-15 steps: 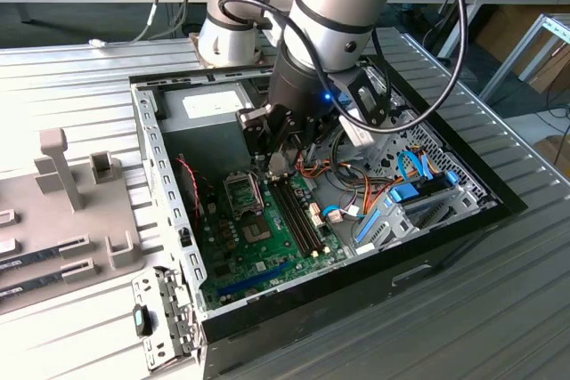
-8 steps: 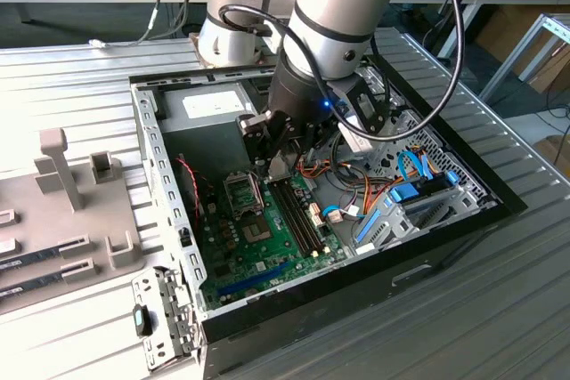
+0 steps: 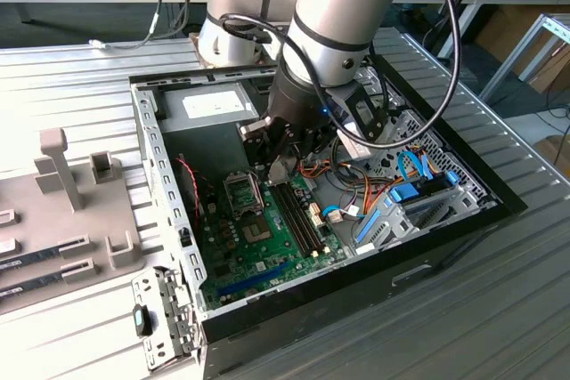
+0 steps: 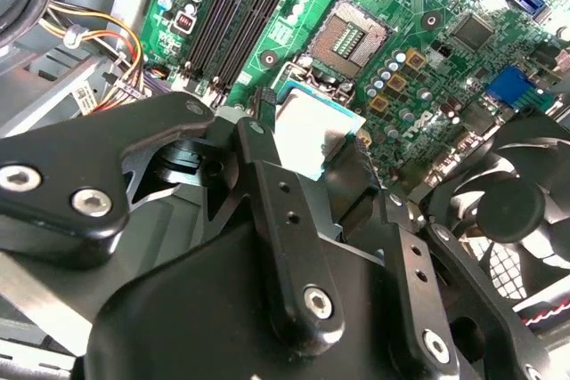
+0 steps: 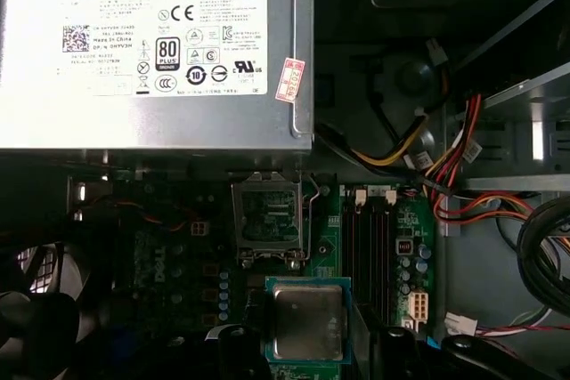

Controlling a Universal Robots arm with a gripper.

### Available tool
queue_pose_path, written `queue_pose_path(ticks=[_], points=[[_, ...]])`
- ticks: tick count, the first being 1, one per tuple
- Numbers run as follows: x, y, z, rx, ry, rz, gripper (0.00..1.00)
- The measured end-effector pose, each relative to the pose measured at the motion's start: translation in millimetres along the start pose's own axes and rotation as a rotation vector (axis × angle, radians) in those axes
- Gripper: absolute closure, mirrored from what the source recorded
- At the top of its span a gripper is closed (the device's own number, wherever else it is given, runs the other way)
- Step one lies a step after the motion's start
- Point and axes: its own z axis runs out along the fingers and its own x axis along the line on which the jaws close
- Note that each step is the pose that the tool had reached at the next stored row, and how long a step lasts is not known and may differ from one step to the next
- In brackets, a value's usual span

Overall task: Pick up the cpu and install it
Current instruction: 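Pick up the cpu and move it towards the insertion slot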

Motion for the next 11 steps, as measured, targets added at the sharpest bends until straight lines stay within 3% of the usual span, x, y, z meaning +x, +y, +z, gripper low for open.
queue_pose_path(ticks=[11], points=[[-0.3, -2.2, 7.7, 0.0000, 0.0000, 0.000, 0.53]])
